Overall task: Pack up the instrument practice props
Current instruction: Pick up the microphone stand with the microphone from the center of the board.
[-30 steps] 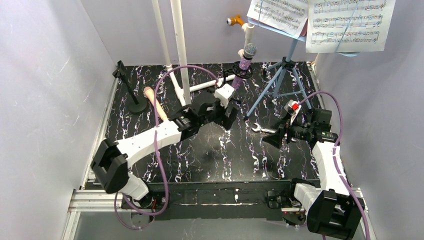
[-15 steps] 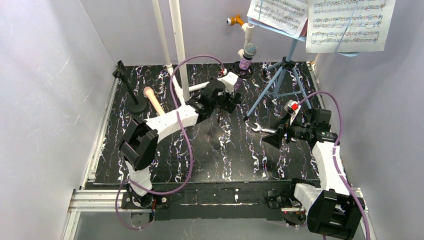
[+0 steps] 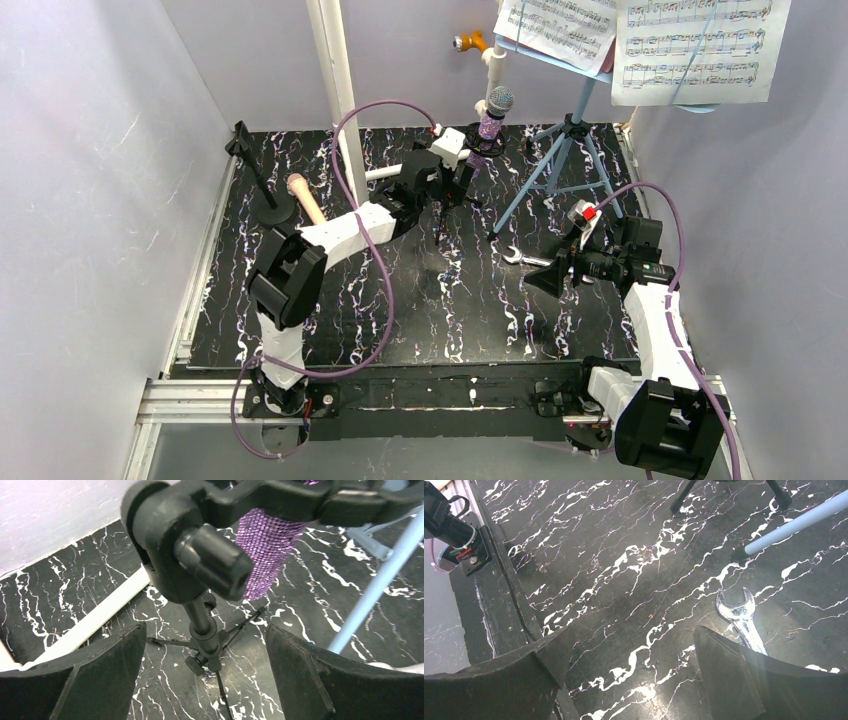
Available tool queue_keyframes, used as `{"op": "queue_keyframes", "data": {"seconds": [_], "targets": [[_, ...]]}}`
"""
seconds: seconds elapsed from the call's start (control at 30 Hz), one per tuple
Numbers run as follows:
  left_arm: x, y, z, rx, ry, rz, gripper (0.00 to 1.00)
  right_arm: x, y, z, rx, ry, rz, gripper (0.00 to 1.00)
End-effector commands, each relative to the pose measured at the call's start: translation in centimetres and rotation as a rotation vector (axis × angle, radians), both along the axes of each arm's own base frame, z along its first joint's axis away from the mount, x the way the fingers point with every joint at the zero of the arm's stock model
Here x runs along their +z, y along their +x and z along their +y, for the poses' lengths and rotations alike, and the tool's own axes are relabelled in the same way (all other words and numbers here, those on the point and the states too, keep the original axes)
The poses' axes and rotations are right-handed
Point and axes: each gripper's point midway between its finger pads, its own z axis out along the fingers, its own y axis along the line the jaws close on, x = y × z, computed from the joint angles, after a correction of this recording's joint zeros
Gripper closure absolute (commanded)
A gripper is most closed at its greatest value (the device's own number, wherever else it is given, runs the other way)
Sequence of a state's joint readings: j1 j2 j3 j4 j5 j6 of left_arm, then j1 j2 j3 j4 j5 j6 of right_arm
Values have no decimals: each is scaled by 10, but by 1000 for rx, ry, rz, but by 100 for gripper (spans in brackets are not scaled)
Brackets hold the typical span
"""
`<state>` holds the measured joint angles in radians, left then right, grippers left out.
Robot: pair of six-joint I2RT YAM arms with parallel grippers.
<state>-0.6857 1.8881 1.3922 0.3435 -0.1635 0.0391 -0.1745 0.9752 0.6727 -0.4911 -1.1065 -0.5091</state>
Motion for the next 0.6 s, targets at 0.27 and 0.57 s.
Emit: {"op": "queue_keyframes", "data": {"seconds": [0.27, 0.57], "targets": [[29, 30, 3, 93, -21, -117, 33, 6, 2, 2, 22, 2, -43, 2], [45, 31, 3, 93, -52, -159, 46, 6, 2, 2, 22, 1, -42, 2]]}}
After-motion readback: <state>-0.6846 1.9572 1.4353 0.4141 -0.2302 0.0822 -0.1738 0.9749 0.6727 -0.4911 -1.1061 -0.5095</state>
